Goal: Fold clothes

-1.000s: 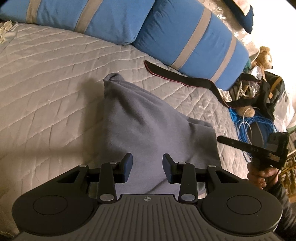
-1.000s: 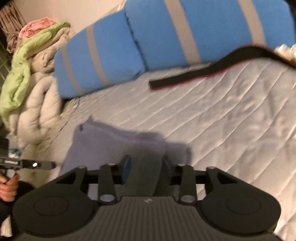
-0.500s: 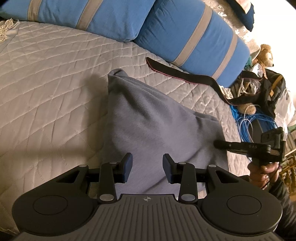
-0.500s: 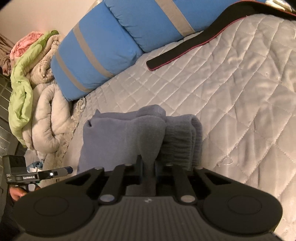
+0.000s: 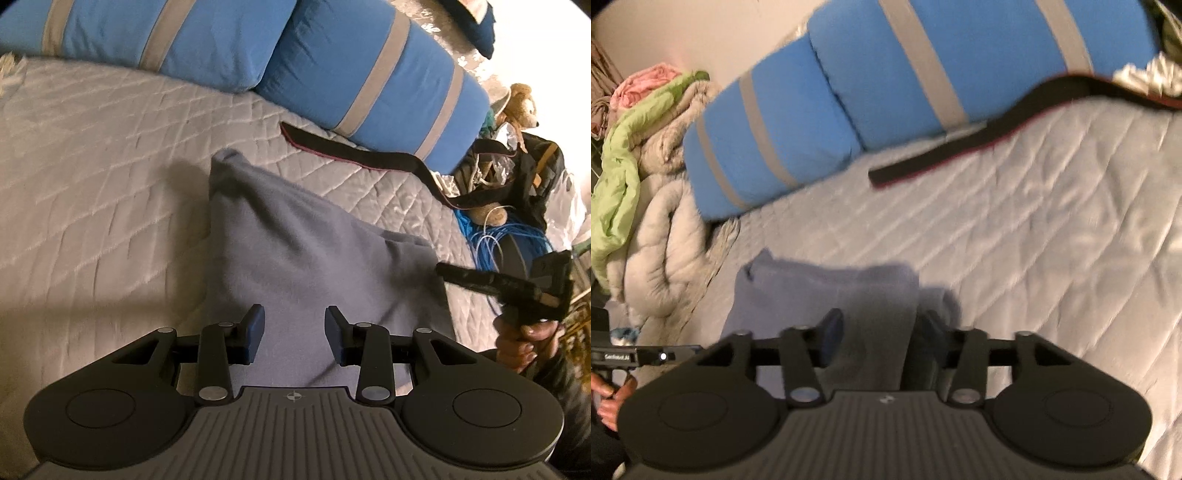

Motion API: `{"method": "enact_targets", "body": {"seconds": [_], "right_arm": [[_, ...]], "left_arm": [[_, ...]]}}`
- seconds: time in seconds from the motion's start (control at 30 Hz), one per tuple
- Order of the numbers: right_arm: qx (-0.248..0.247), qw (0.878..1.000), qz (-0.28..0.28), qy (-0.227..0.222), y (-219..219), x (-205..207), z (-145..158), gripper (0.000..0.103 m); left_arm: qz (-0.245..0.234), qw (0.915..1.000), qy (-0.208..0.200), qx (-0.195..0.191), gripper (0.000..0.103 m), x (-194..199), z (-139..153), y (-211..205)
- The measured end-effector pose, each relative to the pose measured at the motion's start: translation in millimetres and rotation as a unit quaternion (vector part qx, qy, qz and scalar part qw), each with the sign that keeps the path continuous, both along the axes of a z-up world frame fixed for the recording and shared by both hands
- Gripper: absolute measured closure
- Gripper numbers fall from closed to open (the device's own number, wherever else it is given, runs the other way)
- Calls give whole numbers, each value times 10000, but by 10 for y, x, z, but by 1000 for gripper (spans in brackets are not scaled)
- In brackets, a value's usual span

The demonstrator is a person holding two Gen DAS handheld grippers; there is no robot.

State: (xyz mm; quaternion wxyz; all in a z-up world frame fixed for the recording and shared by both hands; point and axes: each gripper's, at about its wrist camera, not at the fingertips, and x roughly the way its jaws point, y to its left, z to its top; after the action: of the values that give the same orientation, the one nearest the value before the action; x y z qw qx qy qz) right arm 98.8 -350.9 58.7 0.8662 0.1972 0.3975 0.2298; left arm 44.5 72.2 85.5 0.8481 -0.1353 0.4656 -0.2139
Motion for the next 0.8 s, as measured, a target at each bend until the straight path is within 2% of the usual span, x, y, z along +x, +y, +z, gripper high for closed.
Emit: {"method": "enact_targets", "body": {"seconds": [0.13,0.17,0.23,0.27,0.3,0.4,0.5,0.57,0.6,0.63,0.73,0.8], "right_arm": [[-224,9995,-158,-147,58,85,11,38],[-260,9993,-191,-170,66,100,-2,41],[-307,9990,-273,-168,73,126,-40,62],[-319,9989,-323,-138,70,138,-65,80],[-330,9987,-372,-108,68,151,-91,85],[-373,9981,-476,-99,61,149,-136,88],[-541,9971,-491,-199,96,115,-130,88],[-689,9960,-499,-264,128,92,-109,88],[-801,9951,-469,-335,148,72,-78,79],[-915,9940,-436,-411,169,52,-47,69],[-1367,9856,-226,-971,284,-84,155,59],[-1388,9834,100,-1164,415,-105,288,45]], "left_arm": [[16,9980,-453,442,69,147,30,-103],[19,9965,-594,581,69,187,36,-129],[9,9926,-867,854,69,261,44,-174],[-13,9903,-975,992,69,298,34,-197],[-35,9878,-1073,1132,69,340,20,-222],[-102,9806,-1274,1485,69,474,-47,-291],[-141,9755,-1295,1771,69,605,-137,-353],[-5,9730,-1223,1956,68,670,-197,-350],[92,9735,-1167,1967,68,695,-225,-322],[169,9758,-1130,1865,68,702,-238,-280],[554,9822,-1223,1315,68,661,-229,-95],[876,9839,-1303,858,68,637,-223,48]]}}
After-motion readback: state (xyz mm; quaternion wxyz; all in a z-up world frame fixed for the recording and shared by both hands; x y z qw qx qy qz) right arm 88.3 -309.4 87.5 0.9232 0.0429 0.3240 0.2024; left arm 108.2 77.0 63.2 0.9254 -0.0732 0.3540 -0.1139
